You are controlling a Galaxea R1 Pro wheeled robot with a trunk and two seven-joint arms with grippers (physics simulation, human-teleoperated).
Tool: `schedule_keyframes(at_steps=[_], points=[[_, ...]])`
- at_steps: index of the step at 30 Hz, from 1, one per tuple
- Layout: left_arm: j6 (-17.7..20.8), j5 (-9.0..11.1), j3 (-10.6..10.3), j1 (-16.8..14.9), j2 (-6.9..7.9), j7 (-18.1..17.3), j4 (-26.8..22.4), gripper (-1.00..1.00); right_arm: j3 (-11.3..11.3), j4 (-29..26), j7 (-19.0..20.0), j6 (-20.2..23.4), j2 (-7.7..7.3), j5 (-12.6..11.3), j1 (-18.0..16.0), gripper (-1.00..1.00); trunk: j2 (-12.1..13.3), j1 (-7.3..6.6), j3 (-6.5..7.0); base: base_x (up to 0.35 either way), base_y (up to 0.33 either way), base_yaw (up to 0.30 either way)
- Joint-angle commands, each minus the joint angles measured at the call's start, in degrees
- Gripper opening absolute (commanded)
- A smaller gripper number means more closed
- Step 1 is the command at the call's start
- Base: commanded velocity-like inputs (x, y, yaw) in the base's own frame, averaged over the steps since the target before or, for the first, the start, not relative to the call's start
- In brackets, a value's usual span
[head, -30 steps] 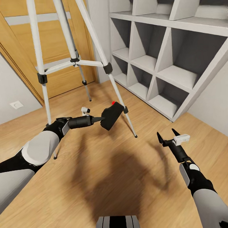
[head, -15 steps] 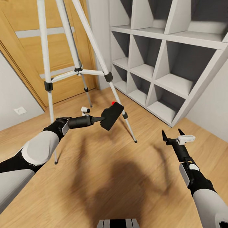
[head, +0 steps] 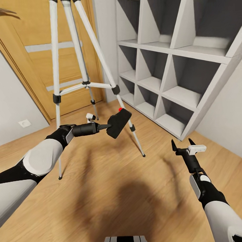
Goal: Attach the digital camera to the camera tripod in the bedroom.
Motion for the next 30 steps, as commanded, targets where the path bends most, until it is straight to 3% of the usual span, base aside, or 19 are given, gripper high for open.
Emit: schedule_keyframes(at_steps=[1,30], points=[[0.50,-0.57,0.51,-0.05,-0.02,-0.31,-0.04,-1.00,-0.24,0.07,0.43,-0.15,0.03,0.04,-0.04,1.00,0.00,-0.03,0.18,0.000,0.000,0.000],[0.50,-0.57,0.51,-0.05,0.03,-0.31,-0.05,-1.00,-0.27,0.38,0.30,-0.18,0.03,0.04,-0.04,1.00,0.39,-0.78,6.61,0.000,0.000,0.000]])
